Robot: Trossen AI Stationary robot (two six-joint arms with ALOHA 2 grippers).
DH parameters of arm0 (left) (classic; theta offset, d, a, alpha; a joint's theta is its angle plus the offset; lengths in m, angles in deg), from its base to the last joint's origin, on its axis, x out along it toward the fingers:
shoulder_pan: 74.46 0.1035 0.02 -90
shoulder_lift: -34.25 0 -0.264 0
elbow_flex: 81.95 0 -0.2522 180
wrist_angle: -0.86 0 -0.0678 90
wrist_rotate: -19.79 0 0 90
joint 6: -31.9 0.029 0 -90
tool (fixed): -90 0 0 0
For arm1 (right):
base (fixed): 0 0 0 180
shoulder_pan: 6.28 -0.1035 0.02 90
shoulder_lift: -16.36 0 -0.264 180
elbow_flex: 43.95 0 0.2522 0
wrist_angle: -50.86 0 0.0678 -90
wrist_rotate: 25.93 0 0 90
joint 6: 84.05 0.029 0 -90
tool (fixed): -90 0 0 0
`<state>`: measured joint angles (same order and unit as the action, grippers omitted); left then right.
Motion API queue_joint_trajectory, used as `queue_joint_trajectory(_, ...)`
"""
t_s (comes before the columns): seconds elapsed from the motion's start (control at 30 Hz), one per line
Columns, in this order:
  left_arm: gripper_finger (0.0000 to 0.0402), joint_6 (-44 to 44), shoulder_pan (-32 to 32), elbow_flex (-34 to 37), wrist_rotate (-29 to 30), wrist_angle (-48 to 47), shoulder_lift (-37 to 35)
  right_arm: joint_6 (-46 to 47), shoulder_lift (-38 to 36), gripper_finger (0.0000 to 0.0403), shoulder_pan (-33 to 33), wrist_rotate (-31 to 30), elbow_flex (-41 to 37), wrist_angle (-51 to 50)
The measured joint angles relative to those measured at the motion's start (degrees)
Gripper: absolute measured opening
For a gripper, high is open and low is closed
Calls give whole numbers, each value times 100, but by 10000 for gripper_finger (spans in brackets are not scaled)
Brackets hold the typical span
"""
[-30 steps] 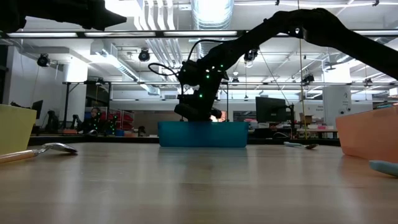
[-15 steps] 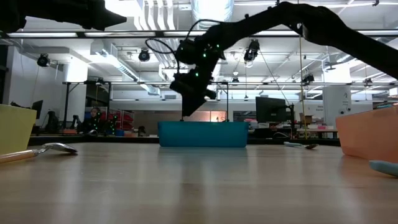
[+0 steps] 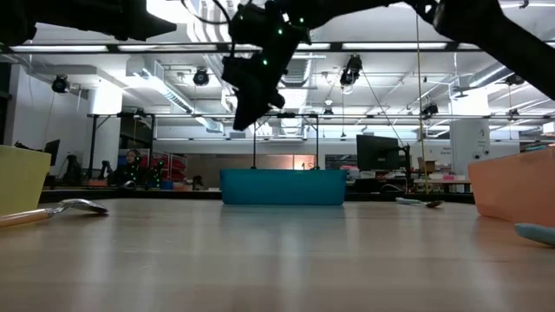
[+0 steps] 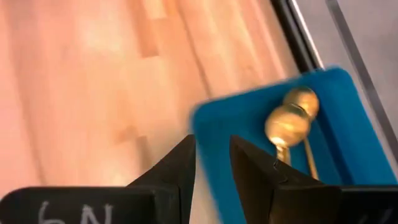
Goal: Sort silverware by color (type)
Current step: Put the blue spoon into the yellow bin
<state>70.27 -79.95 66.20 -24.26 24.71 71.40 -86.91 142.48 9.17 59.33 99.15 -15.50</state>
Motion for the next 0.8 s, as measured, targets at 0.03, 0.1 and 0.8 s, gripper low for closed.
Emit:
queue_joint_trajectory(0.03,0,-5,-4,0,0,0,0,-6,-54,91,-105,3,-82,82)
queue_joint_trajectory(0.1,0,-6,-7,0,0,0,-2,-1,-193,89,-298,17,-281,218)
queue_joint_trajectory(0.8,0,-205,-10,0,-4,3,21,61,-2277,60,-1647,-779,-4441,4156)
